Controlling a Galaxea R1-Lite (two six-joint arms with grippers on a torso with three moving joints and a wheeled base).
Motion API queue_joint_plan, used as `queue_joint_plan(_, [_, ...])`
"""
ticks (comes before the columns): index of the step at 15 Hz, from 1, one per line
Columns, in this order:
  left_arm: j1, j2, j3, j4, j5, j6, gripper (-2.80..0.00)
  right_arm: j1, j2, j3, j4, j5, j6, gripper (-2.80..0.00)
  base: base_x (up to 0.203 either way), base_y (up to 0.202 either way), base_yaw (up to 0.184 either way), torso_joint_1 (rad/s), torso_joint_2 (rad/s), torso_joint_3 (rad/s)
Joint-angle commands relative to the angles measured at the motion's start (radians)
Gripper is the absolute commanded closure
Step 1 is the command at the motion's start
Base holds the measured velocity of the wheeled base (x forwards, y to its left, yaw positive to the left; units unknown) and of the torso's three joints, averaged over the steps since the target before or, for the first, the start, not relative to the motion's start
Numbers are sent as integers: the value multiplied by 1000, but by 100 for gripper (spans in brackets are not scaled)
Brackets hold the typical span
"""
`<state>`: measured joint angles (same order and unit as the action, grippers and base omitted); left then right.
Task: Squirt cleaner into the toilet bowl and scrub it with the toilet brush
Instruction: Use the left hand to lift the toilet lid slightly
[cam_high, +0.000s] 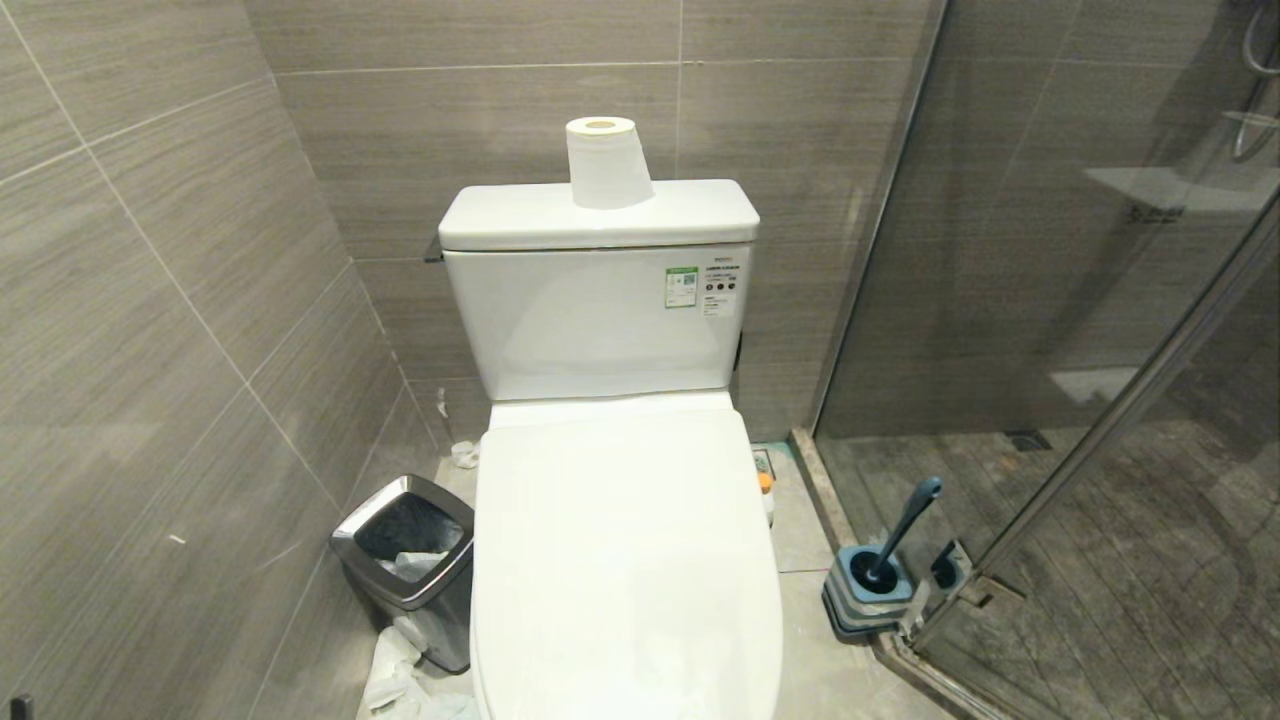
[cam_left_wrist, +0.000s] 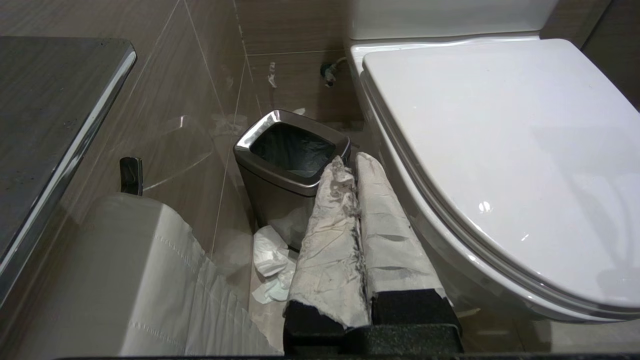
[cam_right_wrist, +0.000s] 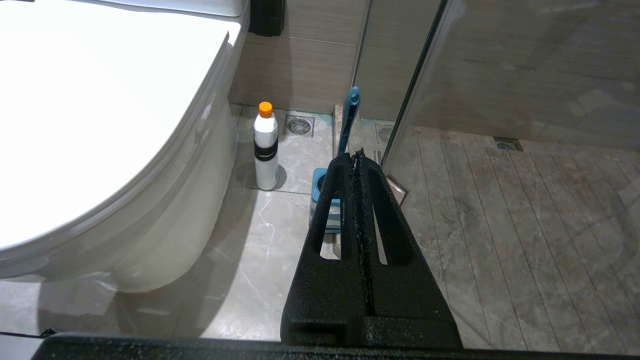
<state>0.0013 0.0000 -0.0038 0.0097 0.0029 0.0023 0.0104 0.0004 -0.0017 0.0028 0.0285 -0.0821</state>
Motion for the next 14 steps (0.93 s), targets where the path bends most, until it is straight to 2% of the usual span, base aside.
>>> queue_joint_plan(1, [0,1,1,0,0,0,0,0,1,0,0,1,-1,0,0,0,0,0,0,0])
queue_joint_plan(12, [0,0,1,-1,0,1,0,0,1,0,0,1,2,0,0,0,0,0,0,0])
queue_joint_plan(14, [0,0,-5,-3,-2,29,0,0,1,0,0,2,1,0,0,0,0,0,0,0])
